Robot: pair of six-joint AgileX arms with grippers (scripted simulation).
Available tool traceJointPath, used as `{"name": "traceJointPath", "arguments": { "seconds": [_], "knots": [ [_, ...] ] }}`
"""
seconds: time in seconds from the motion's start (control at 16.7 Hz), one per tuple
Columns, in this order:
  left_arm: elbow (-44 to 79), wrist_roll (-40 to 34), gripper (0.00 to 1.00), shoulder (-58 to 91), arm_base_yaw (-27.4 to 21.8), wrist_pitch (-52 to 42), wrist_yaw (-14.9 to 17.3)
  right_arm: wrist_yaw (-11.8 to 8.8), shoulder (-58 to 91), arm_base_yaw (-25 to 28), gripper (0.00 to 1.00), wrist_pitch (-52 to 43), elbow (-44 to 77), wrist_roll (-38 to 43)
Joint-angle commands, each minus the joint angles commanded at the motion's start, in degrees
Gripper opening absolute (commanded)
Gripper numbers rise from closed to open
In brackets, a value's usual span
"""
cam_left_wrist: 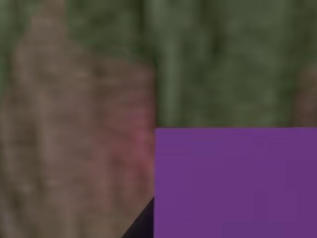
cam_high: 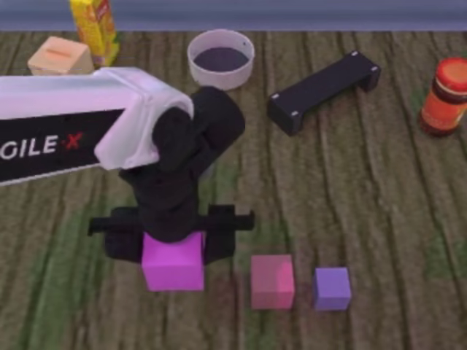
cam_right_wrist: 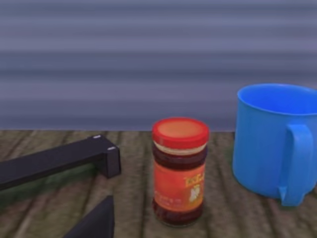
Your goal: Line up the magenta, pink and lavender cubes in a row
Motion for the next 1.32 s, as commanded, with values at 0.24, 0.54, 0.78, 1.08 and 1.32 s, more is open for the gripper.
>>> {"name": "traceJointPath", "arguments": {
  "seconds": [0.24, 0.54, 0.78, 1.08, 1.32],
  "knots": [
    [-5.3, -0.1, 0.00, 2.9, -0.1, 8.3, 0.0, 0.0, 0.0, 0.0, 1.00, 0.0, 0.0, 0.0],
    [-5.9, -0.2, 0.00, 3.3, -0.1, 9.1, -0.1, 0.0, 0.0, 0.0, 1.00, 0.0, 0.0, 0.0],
    [-5.9, -0.2, 0.30, 3.3, -0.1, 9.1, -0.1, 0.0, 0.0, 0.0, 1.00, 0.0, 0.0, 0.0],
    [-5.9, -0.2, 0.68, 3.3, -0.1, 9.1, -0.1, 0.0, 0.0, 0.0, 1.00, 0.0, 0.0, 0.0],
    [-5.9, -0.2, 0.98, 3.3, -0.1, 9.1, -0.1, 0.0, 0.0, 0.0, 1.00, 0.0, 0.0, 0.0]
  ]
}}
